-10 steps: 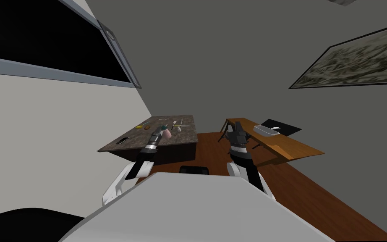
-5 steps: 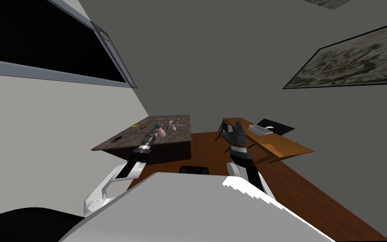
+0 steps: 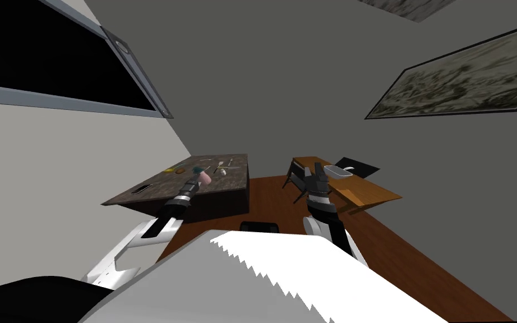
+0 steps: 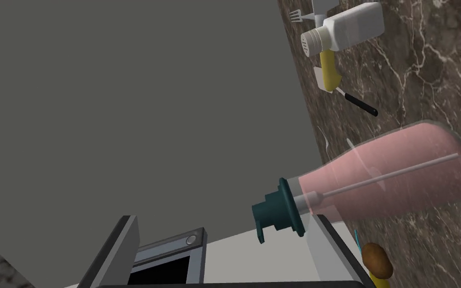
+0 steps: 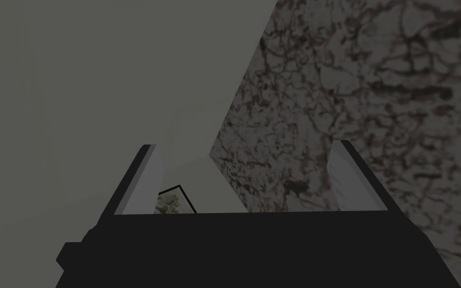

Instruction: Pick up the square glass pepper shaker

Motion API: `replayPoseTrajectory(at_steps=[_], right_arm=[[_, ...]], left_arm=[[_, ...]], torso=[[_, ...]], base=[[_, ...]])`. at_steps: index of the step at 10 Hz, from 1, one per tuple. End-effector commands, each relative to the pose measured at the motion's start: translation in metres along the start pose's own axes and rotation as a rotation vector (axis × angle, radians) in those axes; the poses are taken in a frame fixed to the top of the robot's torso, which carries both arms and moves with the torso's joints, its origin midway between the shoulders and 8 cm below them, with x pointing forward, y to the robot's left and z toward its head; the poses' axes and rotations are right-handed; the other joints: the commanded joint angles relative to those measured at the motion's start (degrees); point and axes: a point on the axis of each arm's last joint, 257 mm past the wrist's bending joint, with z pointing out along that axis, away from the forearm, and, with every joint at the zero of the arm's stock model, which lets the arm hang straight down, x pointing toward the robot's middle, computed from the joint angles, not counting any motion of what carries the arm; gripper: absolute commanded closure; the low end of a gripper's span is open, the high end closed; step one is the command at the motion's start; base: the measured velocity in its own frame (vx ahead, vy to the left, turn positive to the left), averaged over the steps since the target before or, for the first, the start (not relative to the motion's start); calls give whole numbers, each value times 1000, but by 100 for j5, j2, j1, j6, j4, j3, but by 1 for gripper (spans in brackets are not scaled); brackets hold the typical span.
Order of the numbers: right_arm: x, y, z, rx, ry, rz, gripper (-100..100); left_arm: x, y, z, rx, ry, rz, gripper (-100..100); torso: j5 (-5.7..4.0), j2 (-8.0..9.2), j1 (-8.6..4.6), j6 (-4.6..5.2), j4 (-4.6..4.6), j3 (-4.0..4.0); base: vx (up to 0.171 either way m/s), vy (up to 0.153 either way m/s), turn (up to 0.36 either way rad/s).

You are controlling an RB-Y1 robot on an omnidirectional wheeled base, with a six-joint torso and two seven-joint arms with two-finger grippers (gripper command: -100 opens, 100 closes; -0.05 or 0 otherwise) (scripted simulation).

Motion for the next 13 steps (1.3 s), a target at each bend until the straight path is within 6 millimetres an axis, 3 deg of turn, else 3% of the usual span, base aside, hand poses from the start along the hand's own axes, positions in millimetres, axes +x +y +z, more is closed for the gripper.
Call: replayPoseTrajectory(at_steps=[1, 7, 10, 11, 13], right_arm=[[0, 0, 0, 0, 0, 0, 0], [0, 0, 0, 0, 0, 0, 0], [0, 0, 0, 0, 0, 0, 0], [0, 0, 0, 0, 0, 0, 0], [0, 0, 0, 0, 0, 0, 0]], left_arm=[[-14, 18, 0, -57, -20, 31, -100], [-62, 90, -14, -269, -54, 211, -100], [-80, 129, -28, -383, -47, 319, -100], [-80, 129, -28, -383, -46, 326, -100], [-91, 154, -40, -458, -33, 403, -100]], torso=[[0, 0, 0, 0, 0, 0], [9, -28, 41, 0, -7, -17], [12, -35, 57, 0, -9, -21], [14, -33, 59, -1, -8, -20], [14, -19, 64, -1, -5, -12]], base=[[39, -153, -86], [87, -92, -135], [120, -25, -175], [82, -2, -49], [92, 0, -147]])
